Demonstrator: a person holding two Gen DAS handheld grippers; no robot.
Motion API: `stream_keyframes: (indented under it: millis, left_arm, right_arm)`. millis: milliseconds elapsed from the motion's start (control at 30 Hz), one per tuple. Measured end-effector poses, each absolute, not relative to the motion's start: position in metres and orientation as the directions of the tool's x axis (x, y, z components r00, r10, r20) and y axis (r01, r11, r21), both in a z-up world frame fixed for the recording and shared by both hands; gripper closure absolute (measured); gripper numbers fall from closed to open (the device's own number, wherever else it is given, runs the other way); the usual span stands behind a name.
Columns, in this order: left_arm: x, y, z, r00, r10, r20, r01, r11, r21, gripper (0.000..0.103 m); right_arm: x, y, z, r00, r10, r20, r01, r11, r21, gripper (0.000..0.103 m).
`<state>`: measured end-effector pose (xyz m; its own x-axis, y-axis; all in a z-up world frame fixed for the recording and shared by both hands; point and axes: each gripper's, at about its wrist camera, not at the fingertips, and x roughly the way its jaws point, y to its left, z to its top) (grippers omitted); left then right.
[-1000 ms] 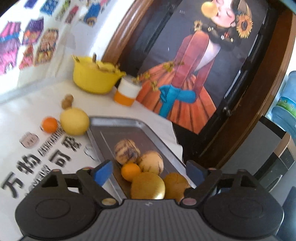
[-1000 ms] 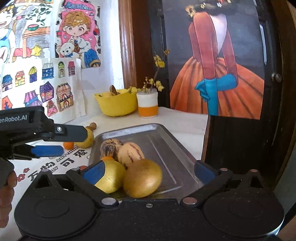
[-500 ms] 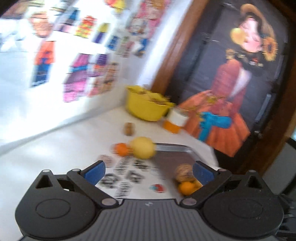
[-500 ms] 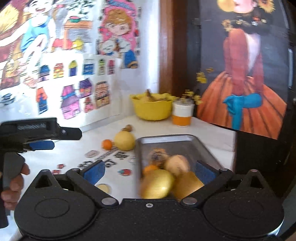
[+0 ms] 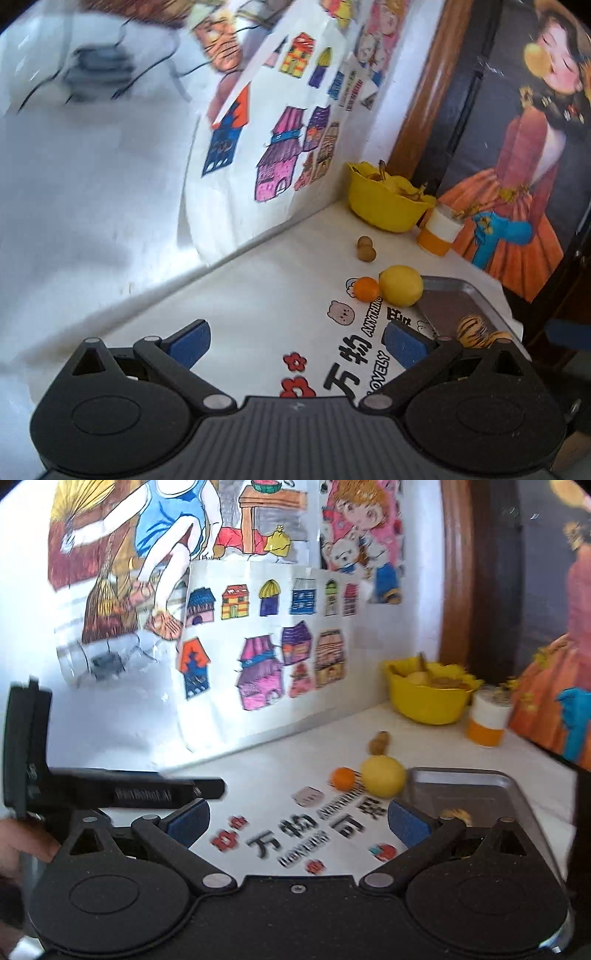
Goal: Organize fruits
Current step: 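Lift both grippers from the tray toward the lemon and mandarin, then grasp the mandarin with the left gripper while the right gripper grasps the lemon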
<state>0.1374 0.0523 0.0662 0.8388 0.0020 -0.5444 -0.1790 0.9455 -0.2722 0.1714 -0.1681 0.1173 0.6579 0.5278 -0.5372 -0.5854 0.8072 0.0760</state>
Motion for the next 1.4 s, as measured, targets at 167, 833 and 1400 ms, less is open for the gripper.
stream_keyframes:
  millis: [167,833,1400]
  left_arm:
    - [0.165,0.045,0.086,0.848,-0.021,-0.53,-0.092,0.978,-0.186,0.0]
    - [0.298,-0.002,0.027,0.771,-0.089,-0.631,0.04,0.995,-0.092,0.001]
    - [0.321,0.015,0.002,0.772,-0.233,-0.592,0.109,0.965,-0.238,0.013]
  right_arm:
    - [0.241,-0.177,0.15,0.591,0.542,-0.598,-0.537,0.817,0.21,0.001]
    - [0.354,-0.182,0.058,0.581,0.351,-0.734,-0.701,0.674,-0.233,0.001]
    - [0.37,-0.135,0.013,0.524,0.399,-0.753,-0.825,0.458,-0.331,0.025]
